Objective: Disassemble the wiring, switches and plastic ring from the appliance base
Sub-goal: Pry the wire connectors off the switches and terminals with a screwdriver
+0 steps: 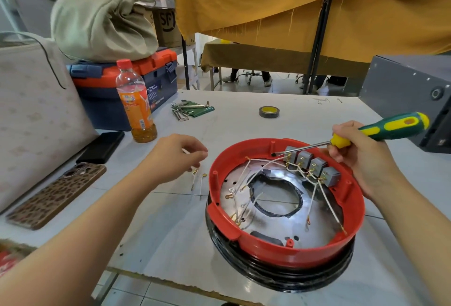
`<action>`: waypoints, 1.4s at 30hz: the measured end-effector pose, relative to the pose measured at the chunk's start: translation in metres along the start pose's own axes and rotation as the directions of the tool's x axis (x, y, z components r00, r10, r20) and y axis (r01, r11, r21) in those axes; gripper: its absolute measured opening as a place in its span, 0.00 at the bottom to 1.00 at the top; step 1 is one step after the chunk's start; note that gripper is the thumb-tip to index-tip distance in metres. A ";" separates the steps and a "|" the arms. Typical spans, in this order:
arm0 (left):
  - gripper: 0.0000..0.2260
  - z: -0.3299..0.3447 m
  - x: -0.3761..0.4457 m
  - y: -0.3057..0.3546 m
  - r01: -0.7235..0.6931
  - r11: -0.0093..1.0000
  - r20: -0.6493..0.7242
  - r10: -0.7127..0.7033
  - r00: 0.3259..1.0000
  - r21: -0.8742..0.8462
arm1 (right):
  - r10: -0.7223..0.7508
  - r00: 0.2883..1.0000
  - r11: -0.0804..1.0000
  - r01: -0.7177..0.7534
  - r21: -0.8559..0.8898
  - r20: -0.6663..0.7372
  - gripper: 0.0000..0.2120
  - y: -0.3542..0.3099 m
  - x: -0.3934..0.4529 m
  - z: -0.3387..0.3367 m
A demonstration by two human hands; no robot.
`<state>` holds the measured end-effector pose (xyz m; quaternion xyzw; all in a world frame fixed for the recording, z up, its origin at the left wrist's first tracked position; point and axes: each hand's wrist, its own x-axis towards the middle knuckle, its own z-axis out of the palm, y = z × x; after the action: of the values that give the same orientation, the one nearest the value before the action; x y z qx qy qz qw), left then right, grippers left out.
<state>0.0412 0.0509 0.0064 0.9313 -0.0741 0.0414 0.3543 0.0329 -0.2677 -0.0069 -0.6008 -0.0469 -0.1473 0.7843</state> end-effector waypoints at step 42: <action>0.23 0.088 0.051 0.098 -0.462 0.873 0.372 0.381 0.847 0.157 | -0.183 0.983 0.938 0.181 -0.295 0.019 0.17 -0.050 0.031 -0.024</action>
<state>0.0772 -0.0860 0.0112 0.9211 -0.3306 -0.0289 0.2035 0.0457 -0.3079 0.0405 -0.7035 -0.0763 -0.2272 0.6691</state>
